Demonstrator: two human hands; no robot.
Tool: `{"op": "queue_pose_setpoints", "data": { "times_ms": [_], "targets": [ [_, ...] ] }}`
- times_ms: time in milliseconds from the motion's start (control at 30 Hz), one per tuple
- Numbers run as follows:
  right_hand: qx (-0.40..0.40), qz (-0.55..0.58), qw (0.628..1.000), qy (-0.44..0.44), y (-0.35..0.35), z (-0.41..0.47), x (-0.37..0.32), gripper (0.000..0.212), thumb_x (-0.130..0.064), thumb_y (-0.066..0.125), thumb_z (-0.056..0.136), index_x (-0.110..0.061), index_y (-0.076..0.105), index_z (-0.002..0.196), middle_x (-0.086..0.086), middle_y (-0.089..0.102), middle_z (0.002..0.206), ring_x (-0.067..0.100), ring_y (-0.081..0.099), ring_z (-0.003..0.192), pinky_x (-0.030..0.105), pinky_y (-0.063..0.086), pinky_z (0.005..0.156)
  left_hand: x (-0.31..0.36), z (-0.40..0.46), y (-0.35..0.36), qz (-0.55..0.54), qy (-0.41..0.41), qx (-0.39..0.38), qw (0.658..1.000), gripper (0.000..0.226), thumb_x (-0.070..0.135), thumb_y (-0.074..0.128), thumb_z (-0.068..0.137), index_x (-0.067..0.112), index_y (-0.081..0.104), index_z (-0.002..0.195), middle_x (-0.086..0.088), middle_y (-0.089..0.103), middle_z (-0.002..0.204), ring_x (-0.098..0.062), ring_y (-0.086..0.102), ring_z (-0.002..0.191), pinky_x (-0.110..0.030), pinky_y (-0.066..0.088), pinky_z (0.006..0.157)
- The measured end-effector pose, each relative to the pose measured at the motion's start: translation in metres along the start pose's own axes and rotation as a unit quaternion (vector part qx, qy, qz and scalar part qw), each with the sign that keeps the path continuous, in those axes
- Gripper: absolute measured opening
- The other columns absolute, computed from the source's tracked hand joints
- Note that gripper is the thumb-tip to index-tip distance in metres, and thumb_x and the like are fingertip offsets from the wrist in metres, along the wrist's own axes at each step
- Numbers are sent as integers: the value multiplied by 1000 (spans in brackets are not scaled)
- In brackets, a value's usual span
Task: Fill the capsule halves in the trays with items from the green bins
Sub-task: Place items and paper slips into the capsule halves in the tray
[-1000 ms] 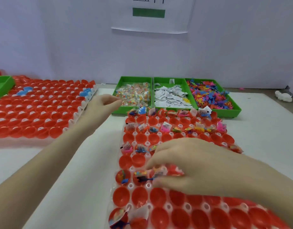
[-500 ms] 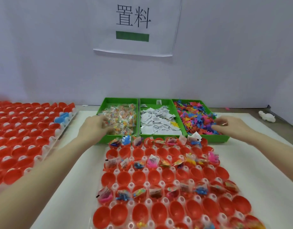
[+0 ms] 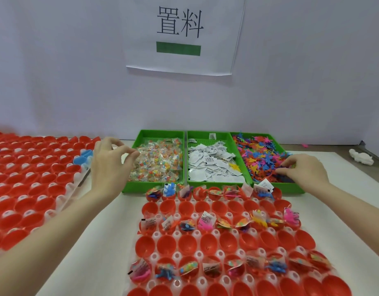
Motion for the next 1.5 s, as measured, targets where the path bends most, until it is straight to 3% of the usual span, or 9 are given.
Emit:
{"op": "queue_pose_setpoints", "data": {
  "times_ms": [233,433,633,767,933,1067,1200,1333,1500],
  "targets": [
    [49,59,997,16,-7,5,-10,18,-21,59,88,-5,66,91,11,66,85,22,50,73,29,34,64,-7,-7,4,-116,-59,-20,991,12,15,51,94,7,59,89,-2,58,83,-11,48,65,-30,36,63],
    [-28,165,983,77,12,7,-26,26,-13,35,95,6,51,101,16,51,83,25,45,71,32,31,59,-3,-14,10,-158,-98,-49,981,10,15,42,98,11,52,97,-1,56,81,-21,55,79,-30,37,68],
    [-4,206,978,-20,8,4,-102,28,-9,34,92,7,56,85,15,55,81,23,46,71,32,32,61,10,-17,6,-176,-91,-60,978,10,17,39,98,19,47,104,5,55,76,-17,53,73,-32,39,67],
    [-81,100,987,-95,32,-5,-145,30,-17,37,91,-1,60,81,12,62,81,30,57,83,32,38,63,19,-23,0,-218,-88,-68,970,8,17,41,98,19,47,104,1,58,81,-7,54,73,-20,38,57],
    [-222,-102,961,-130,71,-21,-157,41,-50,59,79,-13,48,66,-3,50,65,15,48,60,23,30,51,28,-31,-9,-253,-57,-88,962,10,16,45,97,22,45,104,-2,61,81,-6,57,78,-9,40,59],
    [-156,-66,979,-112,66,-17,-147,24,-37,66,80,-17,73,91,0,69,109,19,63,88,24,41,58,29,-36,-15,-283,-61,-86,953,16,13,48,95,22,42,108,-2,63,79,-6,58,75,-5,40,57],
    [-75,-92,980,-163,51,-17,-142,25,-35,53,90,-19,72,92,0,70,89,18,58,71,22,28,49,30,-38,-18,-296,-68,-86,949,23,17,54,92,23,40,109,2,66,74,-5,60,71,-6,42,59],
    [17,-75,980,-185,30,-16,-141,30,-33,41,96,-15,66,98,3,66,78,24,60,77,28,33,59,29,-42,-14,-332,-121,-86,931,28,18,63,86,23,41,101,1,66,69,3,53,50,-10,41,53],
    [-33,-17,985,-166,23,-14,-136,34,-43,43,94,-15,60,88,-6,54,68,19,53,71,29,32,60,28,-51,-1,-420,-245,-113,867,19,18,69,81,16,56,95,6,63,56,3,46,40,-10,40,43]
  ]
}}
Point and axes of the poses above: each hand's wrist, its own z-axis towards the middle knuckle, its own y-axis out of the palm, x = y × z, the point moved 7 cm from there along z, towards the middle knuckle
